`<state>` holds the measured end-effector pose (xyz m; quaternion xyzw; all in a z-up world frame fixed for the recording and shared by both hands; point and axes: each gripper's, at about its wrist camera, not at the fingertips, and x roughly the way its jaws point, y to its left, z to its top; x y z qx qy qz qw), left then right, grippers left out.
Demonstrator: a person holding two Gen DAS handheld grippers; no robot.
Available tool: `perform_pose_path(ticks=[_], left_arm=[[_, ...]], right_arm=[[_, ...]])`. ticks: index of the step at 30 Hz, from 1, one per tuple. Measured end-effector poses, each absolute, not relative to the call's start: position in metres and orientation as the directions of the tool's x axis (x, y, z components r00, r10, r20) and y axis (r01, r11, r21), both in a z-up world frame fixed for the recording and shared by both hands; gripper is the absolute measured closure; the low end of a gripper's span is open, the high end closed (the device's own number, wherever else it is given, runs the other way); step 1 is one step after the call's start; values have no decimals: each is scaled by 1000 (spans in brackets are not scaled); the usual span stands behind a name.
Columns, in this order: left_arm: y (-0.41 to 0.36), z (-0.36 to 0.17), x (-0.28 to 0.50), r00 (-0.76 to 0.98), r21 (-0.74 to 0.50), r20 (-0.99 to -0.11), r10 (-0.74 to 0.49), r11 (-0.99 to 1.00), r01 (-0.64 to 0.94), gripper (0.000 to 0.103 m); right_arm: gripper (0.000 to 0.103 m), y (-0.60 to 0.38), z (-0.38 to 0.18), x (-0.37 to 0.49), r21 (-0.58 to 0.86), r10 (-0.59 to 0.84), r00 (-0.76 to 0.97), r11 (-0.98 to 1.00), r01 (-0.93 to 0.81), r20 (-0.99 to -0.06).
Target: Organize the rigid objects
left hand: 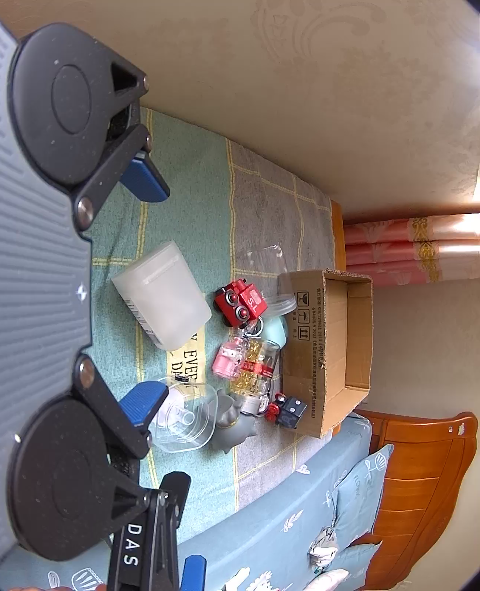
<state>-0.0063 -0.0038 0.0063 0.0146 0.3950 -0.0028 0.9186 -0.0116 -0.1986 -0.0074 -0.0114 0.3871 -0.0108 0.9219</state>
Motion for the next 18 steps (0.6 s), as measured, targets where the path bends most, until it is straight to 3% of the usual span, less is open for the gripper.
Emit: perform_pose_path(ticks=[18], left_arm=[[-5, 6, -6, 689, 26, -725, 7, 1000, 17, 1]], right_arm=[[0, -200, -7, -10, -30, -30, 701, 999, 12, -713]])
